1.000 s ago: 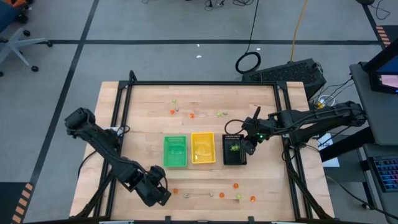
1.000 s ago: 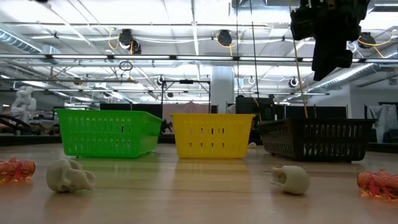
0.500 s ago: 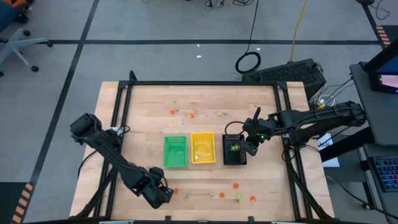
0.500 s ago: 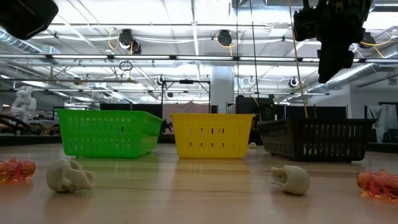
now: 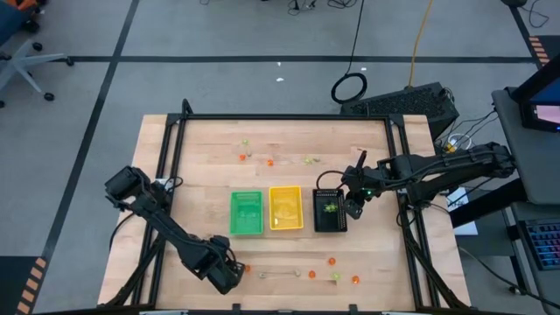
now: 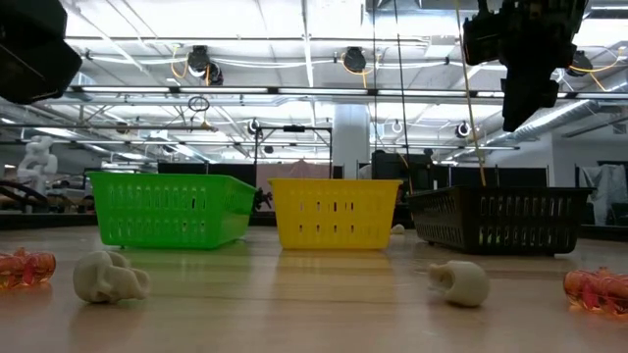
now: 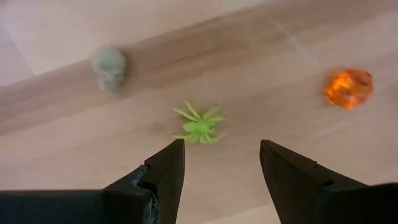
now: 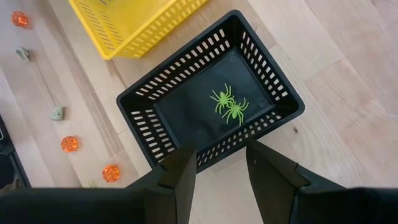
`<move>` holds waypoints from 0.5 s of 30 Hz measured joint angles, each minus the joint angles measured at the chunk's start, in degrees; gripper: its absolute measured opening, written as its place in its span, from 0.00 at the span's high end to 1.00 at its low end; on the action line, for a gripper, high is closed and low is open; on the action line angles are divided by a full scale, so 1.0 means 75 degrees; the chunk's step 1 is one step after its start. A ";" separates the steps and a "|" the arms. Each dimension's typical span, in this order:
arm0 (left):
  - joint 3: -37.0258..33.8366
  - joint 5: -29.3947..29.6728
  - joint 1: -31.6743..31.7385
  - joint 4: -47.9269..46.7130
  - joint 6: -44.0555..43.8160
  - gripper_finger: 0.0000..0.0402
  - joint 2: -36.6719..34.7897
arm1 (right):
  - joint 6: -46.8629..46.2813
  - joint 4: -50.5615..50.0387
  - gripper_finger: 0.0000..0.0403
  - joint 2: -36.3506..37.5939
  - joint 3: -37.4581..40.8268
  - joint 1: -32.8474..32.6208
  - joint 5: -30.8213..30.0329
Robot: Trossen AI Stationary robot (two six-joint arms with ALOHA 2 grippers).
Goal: Sort Halloween decoration
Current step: Put the green spider toy into the black basket
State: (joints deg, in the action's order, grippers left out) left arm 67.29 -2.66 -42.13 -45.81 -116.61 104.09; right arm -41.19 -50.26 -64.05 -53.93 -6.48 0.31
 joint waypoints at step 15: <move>-0.0011 -0.0055 0.0062 -0.0135 -0.0011 0.50 0.0406 | -0.0160 0.0035 0.68 0.0000 0.0000 0.0000 -0.0019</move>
State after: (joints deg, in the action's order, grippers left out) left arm 67.20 -3.07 -41.67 -46.82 -116.69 107.14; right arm -42.39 -50.00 -64.05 -53.93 -6.48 0.16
